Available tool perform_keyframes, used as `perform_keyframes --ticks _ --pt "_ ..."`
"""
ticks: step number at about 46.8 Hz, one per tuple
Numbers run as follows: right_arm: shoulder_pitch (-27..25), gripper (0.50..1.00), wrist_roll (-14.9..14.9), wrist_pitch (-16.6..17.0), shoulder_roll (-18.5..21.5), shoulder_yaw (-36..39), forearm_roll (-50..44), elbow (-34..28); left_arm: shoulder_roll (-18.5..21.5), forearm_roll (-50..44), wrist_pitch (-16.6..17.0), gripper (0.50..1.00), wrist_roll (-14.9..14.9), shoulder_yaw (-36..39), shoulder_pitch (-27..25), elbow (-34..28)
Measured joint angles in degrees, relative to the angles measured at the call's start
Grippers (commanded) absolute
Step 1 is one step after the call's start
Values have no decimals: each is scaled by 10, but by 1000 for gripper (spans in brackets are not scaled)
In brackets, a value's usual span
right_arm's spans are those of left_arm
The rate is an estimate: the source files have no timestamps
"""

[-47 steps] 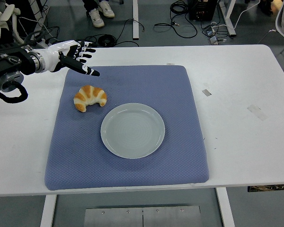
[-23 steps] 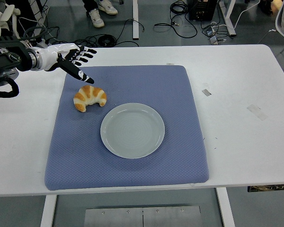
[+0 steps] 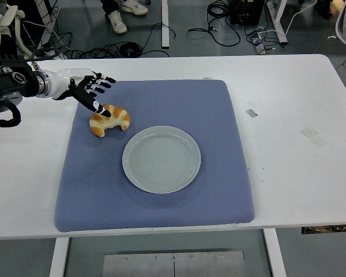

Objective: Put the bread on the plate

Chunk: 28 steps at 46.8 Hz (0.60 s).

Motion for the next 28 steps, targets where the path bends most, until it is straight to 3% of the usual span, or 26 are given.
perform_keyframes --ticks 28 --pt "0 1000 0 0 0 0 0 0 -23 32 12 978 -1 0 14 0"
